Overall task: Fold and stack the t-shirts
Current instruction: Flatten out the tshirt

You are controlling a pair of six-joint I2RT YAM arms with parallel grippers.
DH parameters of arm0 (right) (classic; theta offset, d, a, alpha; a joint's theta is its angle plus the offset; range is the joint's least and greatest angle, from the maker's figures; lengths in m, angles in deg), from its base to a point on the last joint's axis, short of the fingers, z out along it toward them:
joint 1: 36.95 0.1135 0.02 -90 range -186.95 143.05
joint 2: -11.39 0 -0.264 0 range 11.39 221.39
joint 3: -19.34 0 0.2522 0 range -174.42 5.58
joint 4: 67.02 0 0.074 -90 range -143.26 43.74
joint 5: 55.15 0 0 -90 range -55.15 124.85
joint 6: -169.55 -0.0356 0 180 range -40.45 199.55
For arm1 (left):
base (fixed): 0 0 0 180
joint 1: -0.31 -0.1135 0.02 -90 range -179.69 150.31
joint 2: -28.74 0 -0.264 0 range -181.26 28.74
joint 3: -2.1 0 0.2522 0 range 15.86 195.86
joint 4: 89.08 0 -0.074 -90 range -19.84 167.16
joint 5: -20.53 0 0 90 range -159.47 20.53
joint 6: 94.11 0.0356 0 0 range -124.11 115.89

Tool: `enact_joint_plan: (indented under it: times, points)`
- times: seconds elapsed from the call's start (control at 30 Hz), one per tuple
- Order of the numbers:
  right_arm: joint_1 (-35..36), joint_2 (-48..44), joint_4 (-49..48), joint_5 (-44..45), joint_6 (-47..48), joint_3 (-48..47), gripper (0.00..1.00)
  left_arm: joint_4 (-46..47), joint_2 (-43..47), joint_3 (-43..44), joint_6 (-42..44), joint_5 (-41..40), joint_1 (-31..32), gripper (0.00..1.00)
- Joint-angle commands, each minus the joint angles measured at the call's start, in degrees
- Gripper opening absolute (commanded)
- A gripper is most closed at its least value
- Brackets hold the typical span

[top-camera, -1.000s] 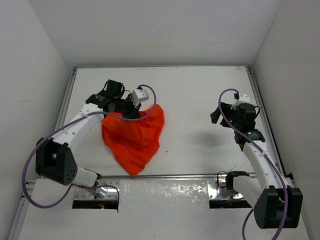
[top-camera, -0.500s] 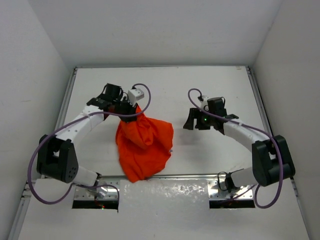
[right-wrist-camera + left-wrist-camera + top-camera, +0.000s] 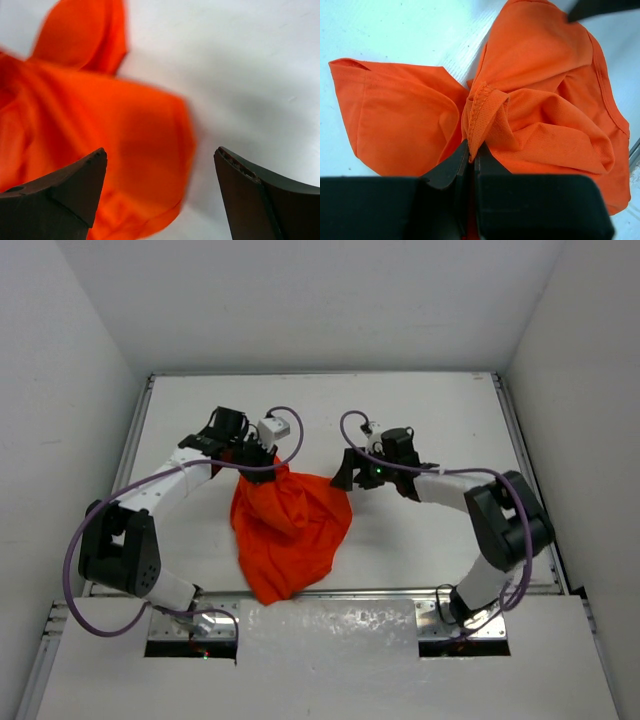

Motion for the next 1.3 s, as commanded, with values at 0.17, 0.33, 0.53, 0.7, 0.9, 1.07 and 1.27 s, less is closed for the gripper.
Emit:
enact_joint_plan:
  times: [0.17, 0.33, 0.53, 0.7, 0.9, 1.07, 1.27]
  points:
    - [1.56, 16.29, 3.7, -0.53, 1.09, -16.01, 0.89, 2.99, 0.42, 0.42, 1.04, 2.27, -0.37, 0.03]
    - [2.53, 21.05, -3.33, -6.53, -4.45, -14.71, 0.67, 2.99, 0.59, 0.68, 0.87, 2.36, -0.54, 0.04]
    - [2.18, 19.84, -0.54, -13.31, -3.4, -16.28, 0.0, 1.94, 0.25, 3.49, 0.52, 3.59, -1.68, 0.22]
    - [1.13, 12.63, 4.12, -11.12, 0.71, -16.64, 0.0, -0.61, 0.16, 7.44, -0.54, 3.06, -6.15, 0.48]
    - [0.86, -1.96, 17.12, -0.75, 11.17, -15.06, 0.0, -1.67, 0.6, 7.8, 0.87, 2.71, -10.12, 0.0]
    - [1.13, -9.52, 18.37, 1.54, 10.93, -11.81, 0.0, -6.14, 1.21, 7.89, 2.62, 3.51, -2.42, 0.31]
    - [1.04, -12.78, 18.72, 4.53, 10.84, -9.96, 0.0, -18.96, 4.97, 6.05, 16.48, 3.41, -0.19, 0.53]
